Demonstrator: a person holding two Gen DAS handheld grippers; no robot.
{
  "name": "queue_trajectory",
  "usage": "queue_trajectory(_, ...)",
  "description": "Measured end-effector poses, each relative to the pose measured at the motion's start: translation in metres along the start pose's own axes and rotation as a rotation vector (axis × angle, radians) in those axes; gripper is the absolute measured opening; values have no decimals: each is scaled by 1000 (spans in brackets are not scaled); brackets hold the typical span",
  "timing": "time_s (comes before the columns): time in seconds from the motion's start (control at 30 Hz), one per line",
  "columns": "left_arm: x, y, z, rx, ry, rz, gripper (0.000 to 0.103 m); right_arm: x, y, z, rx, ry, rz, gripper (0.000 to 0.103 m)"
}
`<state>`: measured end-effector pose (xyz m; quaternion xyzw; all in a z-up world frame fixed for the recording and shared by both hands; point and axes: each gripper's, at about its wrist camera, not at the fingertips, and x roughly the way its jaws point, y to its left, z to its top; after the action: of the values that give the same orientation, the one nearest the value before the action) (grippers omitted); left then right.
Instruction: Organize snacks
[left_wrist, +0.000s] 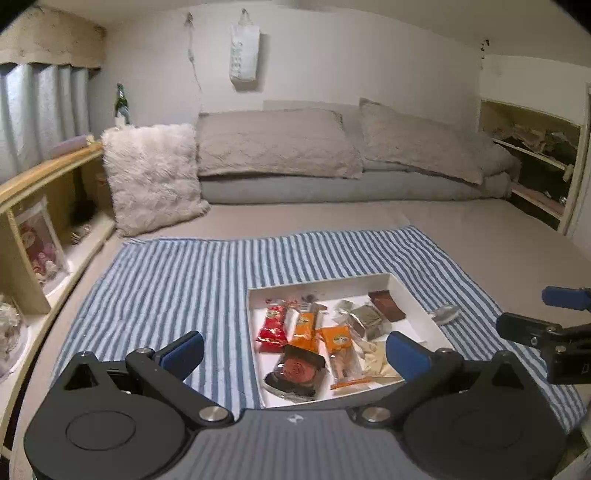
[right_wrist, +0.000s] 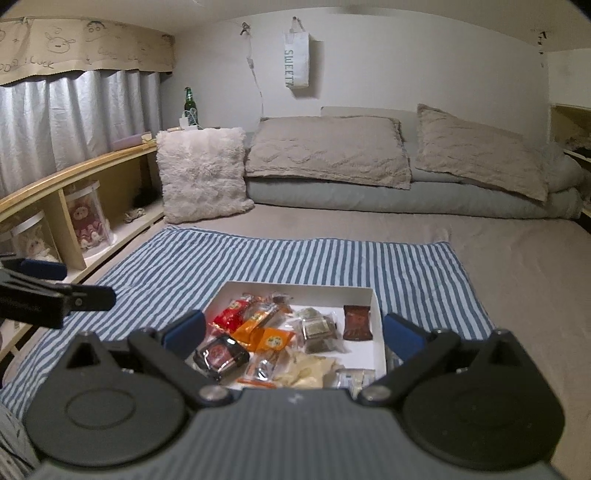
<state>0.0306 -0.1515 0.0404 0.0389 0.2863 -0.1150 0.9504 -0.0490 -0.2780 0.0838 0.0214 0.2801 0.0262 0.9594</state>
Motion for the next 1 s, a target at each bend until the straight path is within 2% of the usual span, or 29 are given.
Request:
queue_trajectory(0.1, -8, -6, -12, 14, -55, 56, 103, -4, 2, -10, -1, 0, -14, 102)
queue_trajectory(0.17, -11, -8, -17, 12, -68, 58, 103, -5, 4, -15, -5, 1, -19, 103)
queue_trajectory(0.3, -13, -5, -25, -13, -50, 32, 103, -6, 6, -26, -13, 3, -30, 103)
queue_trajectory(0.47, -12, -3, -41, -15, -41, 69, 103, -6, 8, -37, -11, 6, -48, 103)
queue_trajectory(0.77, -4, -3, -60, 23, 3, 71, 103, -7, 16, -54, -30, 12, -66, 102)
queue_trajectory(1.0, -4, -1, -65, 38, -14, 73, 103, -2, 21, -61, -48, 15, -88, 103)
